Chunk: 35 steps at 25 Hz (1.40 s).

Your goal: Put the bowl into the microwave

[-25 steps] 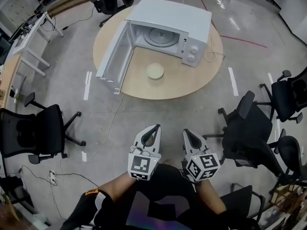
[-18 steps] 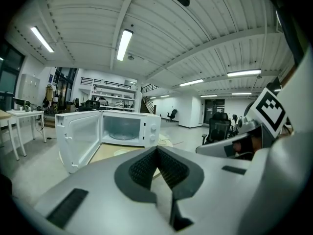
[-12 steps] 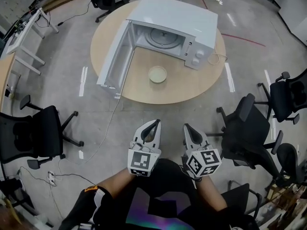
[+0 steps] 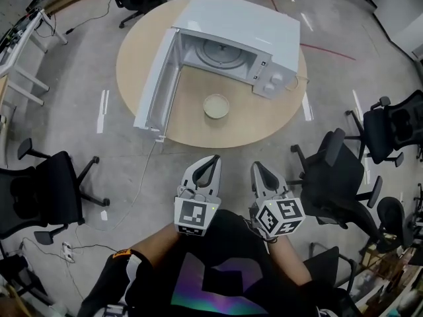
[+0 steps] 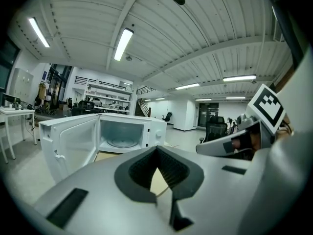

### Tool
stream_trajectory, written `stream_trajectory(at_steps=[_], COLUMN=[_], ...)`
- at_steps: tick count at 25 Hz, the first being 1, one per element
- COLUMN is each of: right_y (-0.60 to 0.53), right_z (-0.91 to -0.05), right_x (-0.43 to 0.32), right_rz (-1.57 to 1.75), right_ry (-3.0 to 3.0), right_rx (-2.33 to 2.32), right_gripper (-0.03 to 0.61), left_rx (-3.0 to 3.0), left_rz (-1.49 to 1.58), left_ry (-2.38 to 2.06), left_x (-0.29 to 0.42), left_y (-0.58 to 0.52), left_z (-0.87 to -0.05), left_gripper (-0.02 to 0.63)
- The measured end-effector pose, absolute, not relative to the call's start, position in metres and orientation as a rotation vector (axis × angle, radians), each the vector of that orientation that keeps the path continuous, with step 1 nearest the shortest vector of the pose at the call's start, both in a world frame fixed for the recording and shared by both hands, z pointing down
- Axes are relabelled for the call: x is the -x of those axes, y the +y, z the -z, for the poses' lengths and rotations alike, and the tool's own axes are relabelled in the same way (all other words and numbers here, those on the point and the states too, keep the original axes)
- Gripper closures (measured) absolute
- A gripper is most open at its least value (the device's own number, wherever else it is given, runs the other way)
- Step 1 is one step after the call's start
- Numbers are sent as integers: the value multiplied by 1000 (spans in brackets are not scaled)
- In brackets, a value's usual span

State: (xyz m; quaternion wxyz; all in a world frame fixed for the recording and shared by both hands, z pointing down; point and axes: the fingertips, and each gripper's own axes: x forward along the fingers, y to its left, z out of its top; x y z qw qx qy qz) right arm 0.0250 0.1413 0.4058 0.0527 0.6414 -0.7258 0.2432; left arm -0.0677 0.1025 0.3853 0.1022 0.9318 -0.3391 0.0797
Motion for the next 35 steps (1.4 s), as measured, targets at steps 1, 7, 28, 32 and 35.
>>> stream_trajectory(at_steps=[1,7,28,32,35], right_y=[137,113,65,53,45], right_z=[-404,-398,-396,-397,-396], right_x=[-22,-11,29,31,31], right_rz=[-731,-701,-652,-649,-650], right_ry=[-2206,-2187,-2215,-2236,-2258], right_rx=[-1953,-1983,-1909,-1874,-1856], right_gripper=[563,563,563,563,563], left_rx=[-2753,-2767,-2737,-2730,-2722], left_rz=[-235,-212,-160,-153,-162], left_ry=[-1001,-986,-1028,-1061,-1087], left_x=[70,84,122,124,124], left_y=[98,75,38,31,26], left_z=[-384,-379,-381,-380,-379], left_gripper=[571,571,571,571,571])
